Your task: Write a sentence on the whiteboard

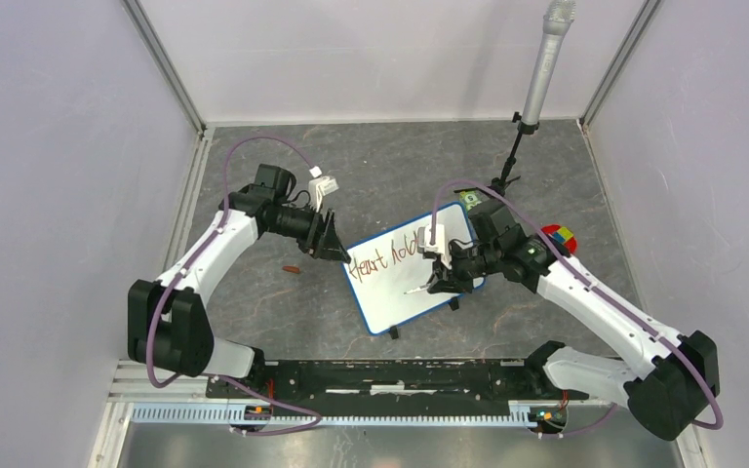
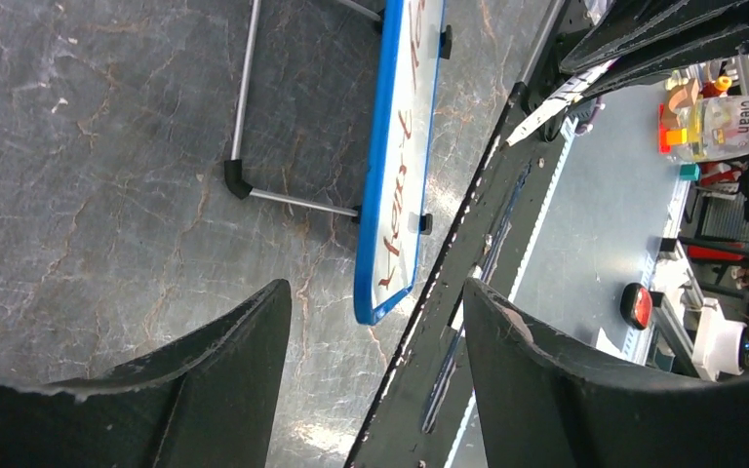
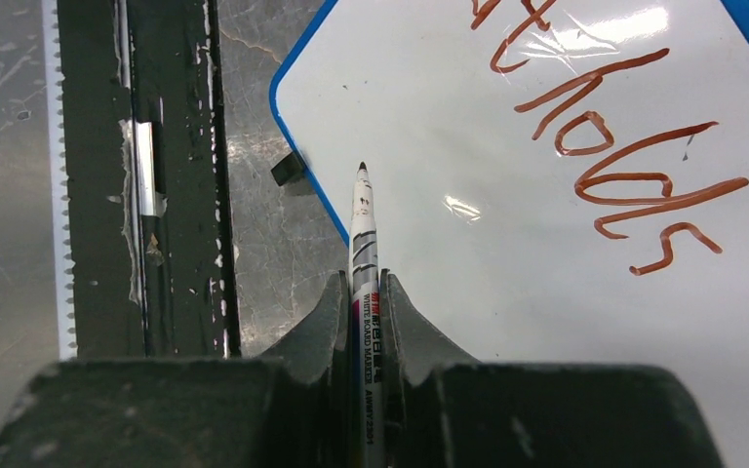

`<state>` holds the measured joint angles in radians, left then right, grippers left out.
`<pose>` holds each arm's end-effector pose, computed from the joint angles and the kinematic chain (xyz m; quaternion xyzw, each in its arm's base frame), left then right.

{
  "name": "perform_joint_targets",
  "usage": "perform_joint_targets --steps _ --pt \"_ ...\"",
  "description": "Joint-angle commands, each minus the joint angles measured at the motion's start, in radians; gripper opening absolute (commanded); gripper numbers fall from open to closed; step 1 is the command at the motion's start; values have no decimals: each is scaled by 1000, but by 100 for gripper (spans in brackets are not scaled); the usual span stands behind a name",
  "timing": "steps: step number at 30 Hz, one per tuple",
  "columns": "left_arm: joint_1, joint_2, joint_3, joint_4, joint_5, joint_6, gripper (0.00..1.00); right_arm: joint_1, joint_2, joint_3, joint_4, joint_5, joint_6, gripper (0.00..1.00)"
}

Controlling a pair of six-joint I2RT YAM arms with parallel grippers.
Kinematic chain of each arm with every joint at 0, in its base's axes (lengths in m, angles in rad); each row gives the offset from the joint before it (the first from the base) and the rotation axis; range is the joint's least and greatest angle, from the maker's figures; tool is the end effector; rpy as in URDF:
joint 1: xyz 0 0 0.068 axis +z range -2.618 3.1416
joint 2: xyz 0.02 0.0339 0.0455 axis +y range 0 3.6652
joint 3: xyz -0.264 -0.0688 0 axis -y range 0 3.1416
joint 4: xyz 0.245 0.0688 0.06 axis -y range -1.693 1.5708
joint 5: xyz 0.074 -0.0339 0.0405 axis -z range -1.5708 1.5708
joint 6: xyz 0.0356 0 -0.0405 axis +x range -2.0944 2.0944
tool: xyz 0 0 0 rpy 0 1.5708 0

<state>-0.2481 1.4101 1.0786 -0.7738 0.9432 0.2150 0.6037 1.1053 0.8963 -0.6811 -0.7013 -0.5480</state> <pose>0.2562 -0.0946 0.2663 0.3009 0.8196 -0.4454 0.1981 0.1659 0.1423 0.2786 -0.5783 0.6801 0.3324 0.3044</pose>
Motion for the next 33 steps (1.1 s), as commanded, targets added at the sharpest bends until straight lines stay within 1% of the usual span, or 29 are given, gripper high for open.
perform_joint_targets --steps 1,9,15,21,25,31,33 --pt "8 -39 -34 90 25 -57 71 24 -17 -32 133 58 55 0" --pt "6 5 -55 85 49 -43 69 77 4 -64 196 96 72 0" --pt "-6 48 -32 62 66 -24 61 99 15 -76 263 114 111 0" --pt "-24 62 -29 56 63 -20 55 138 40 -63 322 147 155 0" --pt "-29 72 -19 56 68 -27 48 174 63 -59 353 167 171 0" --pt "-33 100 -4 56 54 -40 27 236 94 -35 365 166 171 0" --pt "-33 108 -2 56 54 -40 23 256 102 -30 369 173 168 0"
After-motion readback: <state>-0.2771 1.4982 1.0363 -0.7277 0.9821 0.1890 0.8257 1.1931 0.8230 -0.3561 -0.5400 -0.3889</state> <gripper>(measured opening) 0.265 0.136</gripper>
